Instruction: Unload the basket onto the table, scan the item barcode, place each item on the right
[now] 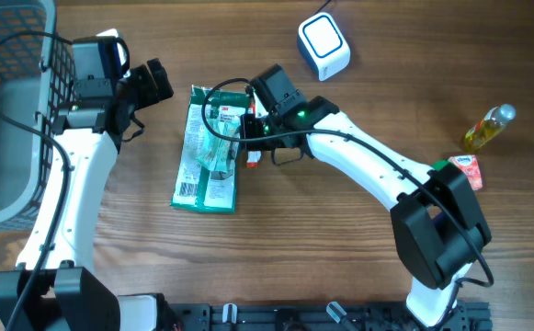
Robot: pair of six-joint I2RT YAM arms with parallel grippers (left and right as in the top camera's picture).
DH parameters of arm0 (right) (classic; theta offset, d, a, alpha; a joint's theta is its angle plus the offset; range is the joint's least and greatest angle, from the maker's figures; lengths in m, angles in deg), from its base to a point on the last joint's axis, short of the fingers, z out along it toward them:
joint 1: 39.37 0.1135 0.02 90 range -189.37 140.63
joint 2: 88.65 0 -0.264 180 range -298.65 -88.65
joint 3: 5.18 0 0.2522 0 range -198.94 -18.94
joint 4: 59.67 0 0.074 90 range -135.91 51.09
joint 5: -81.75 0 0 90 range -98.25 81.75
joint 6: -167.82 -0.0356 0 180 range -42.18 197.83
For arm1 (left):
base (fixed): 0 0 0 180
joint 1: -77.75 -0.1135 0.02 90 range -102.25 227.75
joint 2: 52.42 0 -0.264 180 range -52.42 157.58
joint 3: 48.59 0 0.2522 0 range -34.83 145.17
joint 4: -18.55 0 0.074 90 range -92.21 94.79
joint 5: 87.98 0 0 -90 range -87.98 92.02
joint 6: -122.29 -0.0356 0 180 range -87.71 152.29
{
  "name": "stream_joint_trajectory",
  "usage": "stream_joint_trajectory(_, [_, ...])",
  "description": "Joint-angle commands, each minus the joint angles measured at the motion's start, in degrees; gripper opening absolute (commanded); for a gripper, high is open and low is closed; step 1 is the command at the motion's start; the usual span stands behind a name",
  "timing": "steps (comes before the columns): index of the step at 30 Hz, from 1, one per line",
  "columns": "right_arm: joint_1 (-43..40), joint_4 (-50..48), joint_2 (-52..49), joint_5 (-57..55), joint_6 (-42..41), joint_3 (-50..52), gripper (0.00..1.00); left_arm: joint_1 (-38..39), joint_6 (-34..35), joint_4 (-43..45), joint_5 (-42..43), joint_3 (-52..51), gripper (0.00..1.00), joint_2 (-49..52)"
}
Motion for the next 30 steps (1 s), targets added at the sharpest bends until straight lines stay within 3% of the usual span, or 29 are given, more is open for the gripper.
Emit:
stream_joint_trajectory(1, [-0.1,-0.4,-0.7,-1.0,-0.8,0.1,0.04,-0.2,-0.5,0.0,-0.6,0.4,1.00,0.0])
stream_joint_trajectory(18, [-0.1,-6.1,-1.1,-1.0,-0.6,0.1,0.04,-0.2,-0.5,0.0,-0.6,0.4,1.00,0.0])
stream_joint_trajectory(30, [-0.1,-6.3,-7.6,-5.9,-0.9,0.1,0.04,-0.2,-0.5,0.0,-0.6,0.4,1.00,0.0])
